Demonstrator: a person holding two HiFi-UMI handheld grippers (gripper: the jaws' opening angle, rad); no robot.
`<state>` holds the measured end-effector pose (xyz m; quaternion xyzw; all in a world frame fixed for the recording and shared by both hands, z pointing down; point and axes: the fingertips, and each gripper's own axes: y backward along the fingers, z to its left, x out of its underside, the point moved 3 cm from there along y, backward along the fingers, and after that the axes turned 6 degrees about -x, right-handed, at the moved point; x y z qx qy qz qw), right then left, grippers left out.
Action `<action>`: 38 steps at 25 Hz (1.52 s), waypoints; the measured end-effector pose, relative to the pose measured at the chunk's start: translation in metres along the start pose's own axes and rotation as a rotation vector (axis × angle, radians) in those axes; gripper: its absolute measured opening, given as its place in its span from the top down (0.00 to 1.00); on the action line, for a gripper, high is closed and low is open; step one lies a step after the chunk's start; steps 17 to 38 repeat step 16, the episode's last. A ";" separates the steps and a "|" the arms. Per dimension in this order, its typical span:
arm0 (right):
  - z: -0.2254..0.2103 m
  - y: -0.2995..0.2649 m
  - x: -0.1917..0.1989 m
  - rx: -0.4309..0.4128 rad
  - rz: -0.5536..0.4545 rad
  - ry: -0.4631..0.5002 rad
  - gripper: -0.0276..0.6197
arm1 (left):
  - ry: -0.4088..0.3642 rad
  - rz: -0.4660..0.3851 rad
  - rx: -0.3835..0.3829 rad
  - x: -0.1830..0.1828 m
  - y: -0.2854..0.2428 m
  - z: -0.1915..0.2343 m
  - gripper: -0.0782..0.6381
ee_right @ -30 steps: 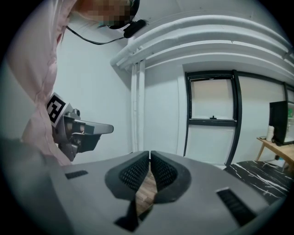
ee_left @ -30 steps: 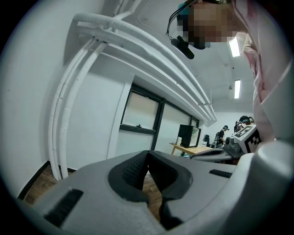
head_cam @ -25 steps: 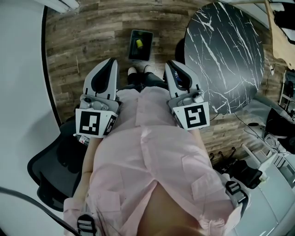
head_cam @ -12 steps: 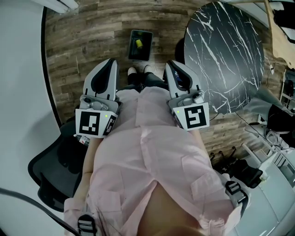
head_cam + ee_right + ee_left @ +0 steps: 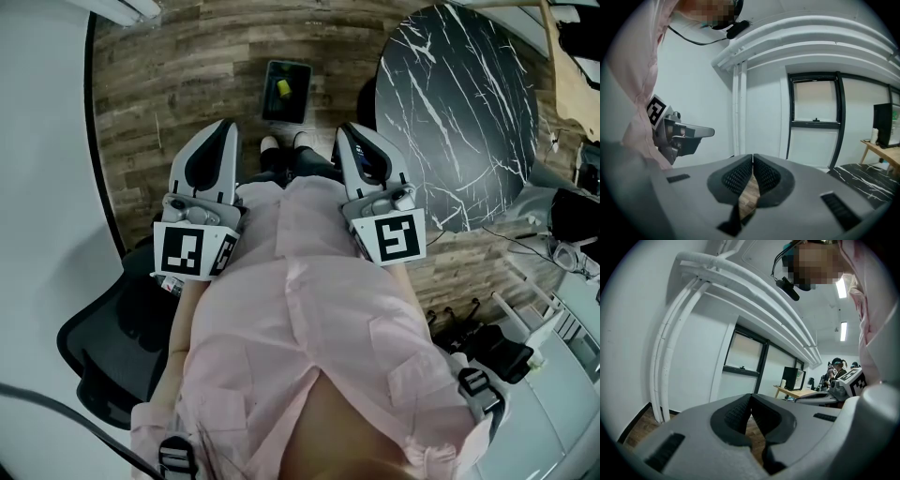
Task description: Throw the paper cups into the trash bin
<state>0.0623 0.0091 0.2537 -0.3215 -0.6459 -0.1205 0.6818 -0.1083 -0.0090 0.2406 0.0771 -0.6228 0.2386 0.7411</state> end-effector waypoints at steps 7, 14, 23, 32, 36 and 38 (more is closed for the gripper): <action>0.001 -0.001 0.000 -0.004 0.005 0.000 0.91 | 0.003 0.005 0.001 0.001 0.000 0.001 0.87; 0.000 -0.003 0.000 0.000 0.005 -0.001 0.91 | 0.002 0.008 0.006 0.001 -0.002 0.002 0.87; 0.000 -0.003 0.000 0.002 0.007 -0.004 0.91 | 0.002 0.008 0.007 0.001 -0.003 0.003 0.87; 0.000 -0.003 0.000 0.002 0.007 -0.004 0.91 | 0.002 0.008 0.007 0.001 -0.003 0.003 0.87; 0.000 -0.003 0.000 0.002 0.007 -0.004 0.91 | 0.002 0.008 0.007 0.001 -0.003 0.003 0.87; 0.000 -0.003 0.000 0.002 0.007 -0.004 0.91 | 0.002 0.008 0.007 0.001 -0.003 0.003 0.87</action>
